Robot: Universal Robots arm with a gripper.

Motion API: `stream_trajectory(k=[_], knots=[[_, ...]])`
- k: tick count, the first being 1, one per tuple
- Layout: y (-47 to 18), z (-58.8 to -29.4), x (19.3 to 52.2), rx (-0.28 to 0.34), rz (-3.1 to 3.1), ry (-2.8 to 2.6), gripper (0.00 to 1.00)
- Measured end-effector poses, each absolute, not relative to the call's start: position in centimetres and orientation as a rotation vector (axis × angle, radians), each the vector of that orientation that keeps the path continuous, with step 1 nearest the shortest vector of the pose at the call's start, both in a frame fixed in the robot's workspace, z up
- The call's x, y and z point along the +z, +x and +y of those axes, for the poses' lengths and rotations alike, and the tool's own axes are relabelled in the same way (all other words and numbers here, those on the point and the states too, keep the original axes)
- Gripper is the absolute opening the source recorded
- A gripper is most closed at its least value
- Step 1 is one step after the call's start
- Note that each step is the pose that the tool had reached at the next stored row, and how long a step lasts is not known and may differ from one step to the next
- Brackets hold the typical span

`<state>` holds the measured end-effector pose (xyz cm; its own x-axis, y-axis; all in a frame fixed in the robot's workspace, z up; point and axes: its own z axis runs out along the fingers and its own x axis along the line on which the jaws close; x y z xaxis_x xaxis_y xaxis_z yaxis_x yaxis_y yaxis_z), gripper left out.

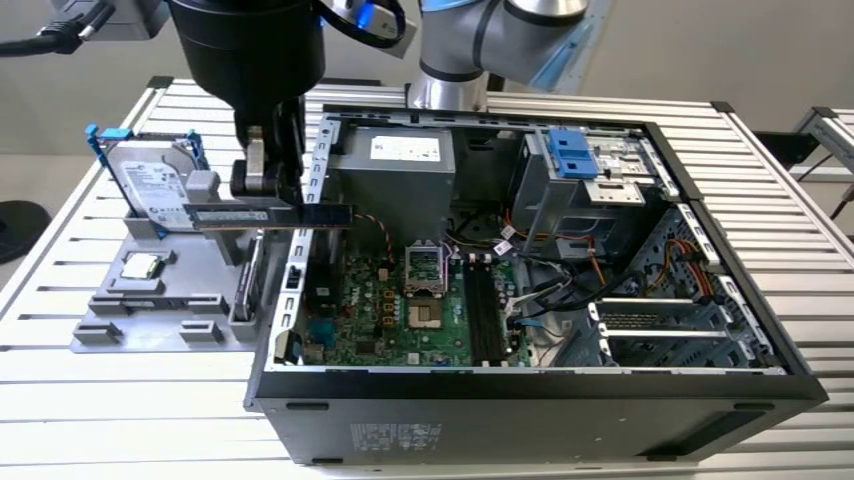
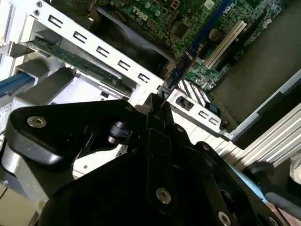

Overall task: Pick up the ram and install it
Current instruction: 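Pick up the ram and move it above insertion slot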

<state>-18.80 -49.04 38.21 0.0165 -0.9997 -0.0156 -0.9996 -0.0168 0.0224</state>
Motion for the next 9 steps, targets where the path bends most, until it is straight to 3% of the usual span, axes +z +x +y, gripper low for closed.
stream_trajectory(k=[9], knots=[[-17.6, -49.0, 38.2, -0.042, -2.199, 2.236, 0.00]])
